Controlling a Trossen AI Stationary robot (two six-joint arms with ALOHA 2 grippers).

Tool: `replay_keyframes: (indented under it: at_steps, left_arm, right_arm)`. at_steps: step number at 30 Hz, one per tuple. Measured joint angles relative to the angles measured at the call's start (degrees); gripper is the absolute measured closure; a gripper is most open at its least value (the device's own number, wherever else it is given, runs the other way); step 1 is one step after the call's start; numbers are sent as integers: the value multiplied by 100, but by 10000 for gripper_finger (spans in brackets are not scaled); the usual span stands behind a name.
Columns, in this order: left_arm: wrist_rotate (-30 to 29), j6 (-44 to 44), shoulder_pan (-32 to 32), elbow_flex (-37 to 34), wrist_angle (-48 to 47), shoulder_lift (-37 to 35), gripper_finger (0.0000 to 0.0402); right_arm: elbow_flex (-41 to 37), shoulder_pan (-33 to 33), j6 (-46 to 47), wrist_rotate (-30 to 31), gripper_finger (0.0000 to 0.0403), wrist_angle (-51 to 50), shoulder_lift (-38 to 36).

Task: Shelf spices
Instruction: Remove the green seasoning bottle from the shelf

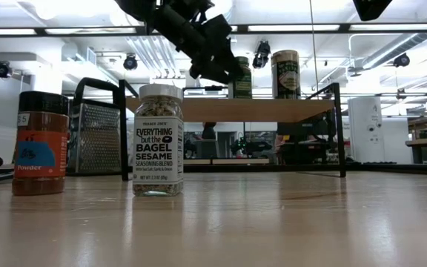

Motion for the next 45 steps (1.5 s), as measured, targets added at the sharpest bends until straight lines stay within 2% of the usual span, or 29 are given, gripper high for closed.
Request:
replay_keyframes:
  at_steps: [16,23,34,45]
  left_arm:
    - [-20,-42,-2,-2,565,0,124]
    - [-29,-42,-2,-37,1093,0,142]
    - [-183,56,7,-79,1113,8,150]
    - [-177,111,2,14,1238,461,155]
  right_arm:
    - [0,-2,-36,4,204,11,0]
    - [0,-2,-39,7,204,17,0]
    - [0,-2,-42,7,204,24,0]
    - [0,-2,-43,7,204,14,0]
